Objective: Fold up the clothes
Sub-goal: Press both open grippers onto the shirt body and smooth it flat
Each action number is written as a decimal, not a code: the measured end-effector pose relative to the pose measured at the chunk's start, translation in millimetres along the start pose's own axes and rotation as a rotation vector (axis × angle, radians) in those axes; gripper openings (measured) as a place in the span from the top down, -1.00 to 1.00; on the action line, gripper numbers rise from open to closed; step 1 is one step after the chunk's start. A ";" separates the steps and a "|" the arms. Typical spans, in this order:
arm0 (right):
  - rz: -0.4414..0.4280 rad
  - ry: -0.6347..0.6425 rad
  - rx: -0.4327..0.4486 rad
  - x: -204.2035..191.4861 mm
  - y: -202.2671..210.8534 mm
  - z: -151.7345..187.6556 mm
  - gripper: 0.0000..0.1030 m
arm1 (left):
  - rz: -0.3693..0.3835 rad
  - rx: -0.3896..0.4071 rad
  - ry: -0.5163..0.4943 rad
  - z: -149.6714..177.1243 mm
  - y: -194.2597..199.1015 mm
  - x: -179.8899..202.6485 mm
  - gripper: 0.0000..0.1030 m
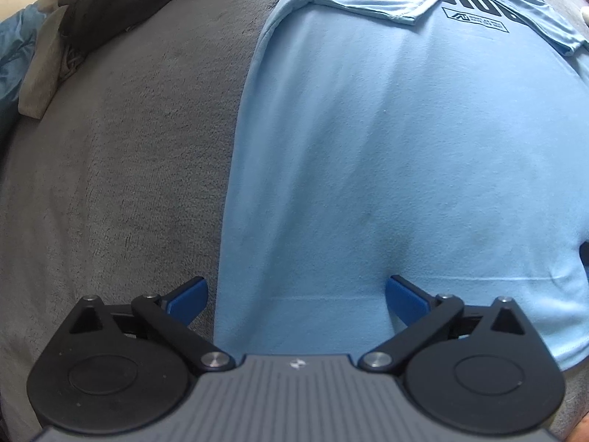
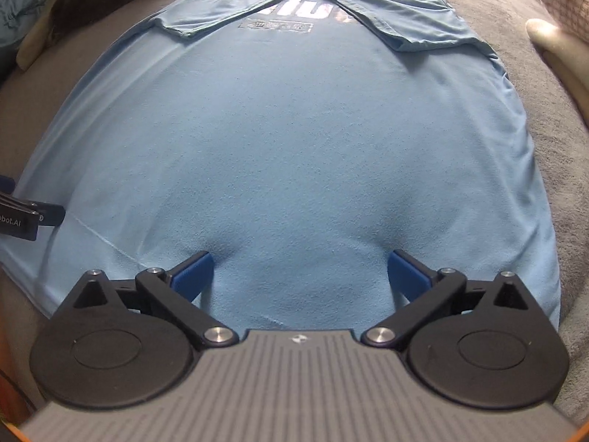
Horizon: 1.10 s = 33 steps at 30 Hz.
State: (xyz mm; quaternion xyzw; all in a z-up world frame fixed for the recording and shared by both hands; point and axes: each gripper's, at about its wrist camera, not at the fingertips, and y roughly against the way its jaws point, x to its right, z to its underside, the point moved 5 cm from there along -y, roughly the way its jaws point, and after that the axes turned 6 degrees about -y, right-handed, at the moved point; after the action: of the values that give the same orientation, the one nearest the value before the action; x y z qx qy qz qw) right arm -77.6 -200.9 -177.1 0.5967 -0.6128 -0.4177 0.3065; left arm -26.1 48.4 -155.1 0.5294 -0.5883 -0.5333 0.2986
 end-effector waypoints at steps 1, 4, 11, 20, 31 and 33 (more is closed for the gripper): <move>0.001 -0.004 0.002 0.2 0.1 -0.1 -0.98 | 0.000 0.000 0.000 0.1 0.1 0.3 -1.00; 0.009 -0.003 0.006 -0.5 -0.1 0.5 -0.98 | -0.002 0.002 -0.001 0.7 0.9 1.5 -1.00; 0.026 -0.013 0.004 -2.3 -1.4 0.7 -0.98 | -0.001 0.002 0.009 0.9 1.6 2.8 -1.00; 0.007 -0.032 0.010 0.3 -0.6 0.6 -0.98 | 0.003 0.005 0.012 0.4 4.3 3.6 -1.00; 0.018 -0.028 0.007 -1.7 -1.4 0.9 -0.98 | 0.011 -0.001 0.019 0.1 0.4 -1.5 -1.00; 0.020 -0.026 0.006 -1.7 -1.6 1.0 -0.98 | 0.010 0.000 0.021 0.2 0.5 -1.3 -1.00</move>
State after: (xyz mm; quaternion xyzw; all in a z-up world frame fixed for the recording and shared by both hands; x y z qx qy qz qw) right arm -77.6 -199.0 -178.8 0.5861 -0.6238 -0.4206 0.3007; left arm -26.1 49.6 -154.4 0.5320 -0.5878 -0.5263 0.3074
